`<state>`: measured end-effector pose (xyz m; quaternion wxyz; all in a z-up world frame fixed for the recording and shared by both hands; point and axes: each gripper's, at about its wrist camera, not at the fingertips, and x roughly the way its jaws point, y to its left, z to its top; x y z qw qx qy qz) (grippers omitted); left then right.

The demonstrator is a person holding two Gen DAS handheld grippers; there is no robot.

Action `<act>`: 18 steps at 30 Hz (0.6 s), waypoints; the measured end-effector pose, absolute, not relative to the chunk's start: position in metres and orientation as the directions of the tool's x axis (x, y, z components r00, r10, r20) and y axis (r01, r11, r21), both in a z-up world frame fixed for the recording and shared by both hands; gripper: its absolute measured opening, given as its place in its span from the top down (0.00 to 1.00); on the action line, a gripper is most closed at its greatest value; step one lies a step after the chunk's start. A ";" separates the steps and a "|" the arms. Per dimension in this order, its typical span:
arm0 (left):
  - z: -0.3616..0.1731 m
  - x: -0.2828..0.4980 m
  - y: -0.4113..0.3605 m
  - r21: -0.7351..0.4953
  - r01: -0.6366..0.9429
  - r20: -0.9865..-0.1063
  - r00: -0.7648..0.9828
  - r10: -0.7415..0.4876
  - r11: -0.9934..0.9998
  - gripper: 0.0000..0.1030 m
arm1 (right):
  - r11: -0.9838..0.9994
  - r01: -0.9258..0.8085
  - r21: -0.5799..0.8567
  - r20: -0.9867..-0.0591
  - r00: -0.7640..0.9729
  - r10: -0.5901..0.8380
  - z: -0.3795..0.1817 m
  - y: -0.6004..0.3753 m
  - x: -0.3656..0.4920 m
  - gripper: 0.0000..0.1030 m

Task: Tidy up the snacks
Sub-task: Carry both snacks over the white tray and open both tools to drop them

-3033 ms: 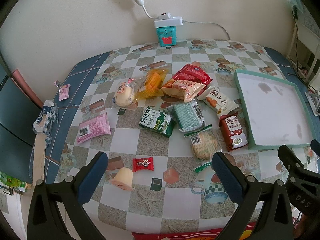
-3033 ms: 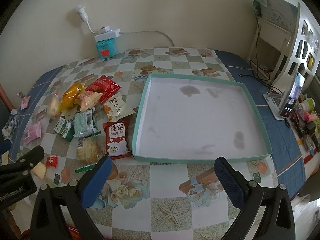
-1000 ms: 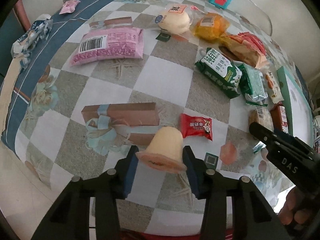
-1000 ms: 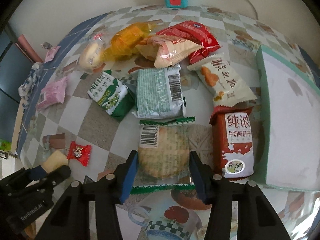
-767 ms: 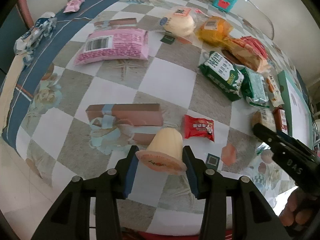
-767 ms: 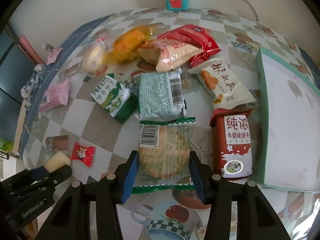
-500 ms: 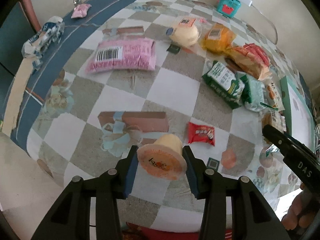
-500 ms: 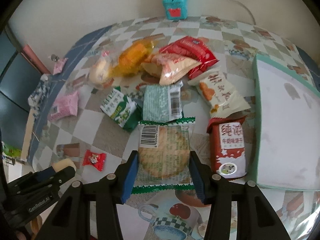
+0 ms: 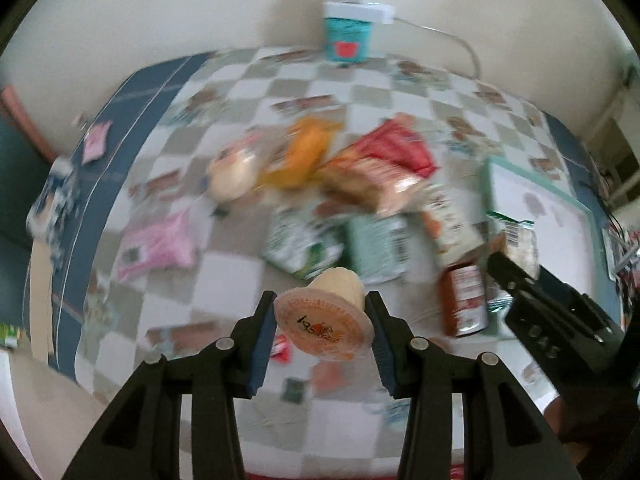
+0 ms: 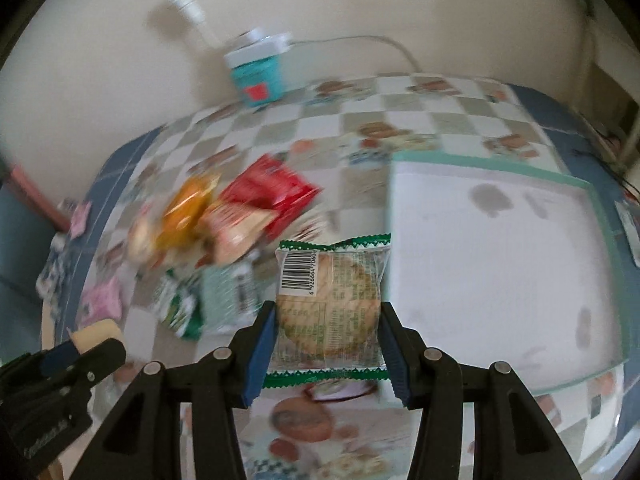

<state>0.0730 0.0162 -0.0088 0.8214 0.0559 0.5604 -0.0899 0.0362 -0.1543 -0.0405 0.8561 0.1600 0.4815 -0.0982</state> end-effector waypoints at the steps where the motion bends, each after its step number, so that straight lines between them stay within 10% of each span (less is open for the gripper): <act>1: -0.007 0.075 0.002 -0.002 0.228 -0.931 0.355 -0.085 0.974 0.55 | 0.920 0.347 0.181 -0.855 0.518 -0.026 -0.040 -0.163 0.035 0.49; 18: -0.035 0.103 -0.163 -0.025 0.362 -0.947 0.291 -0.138 0.932 0.55 | 0.748 0.654 0.110 -0.878 0.417 -0.236 -0.051 -0.299 0.023 0.49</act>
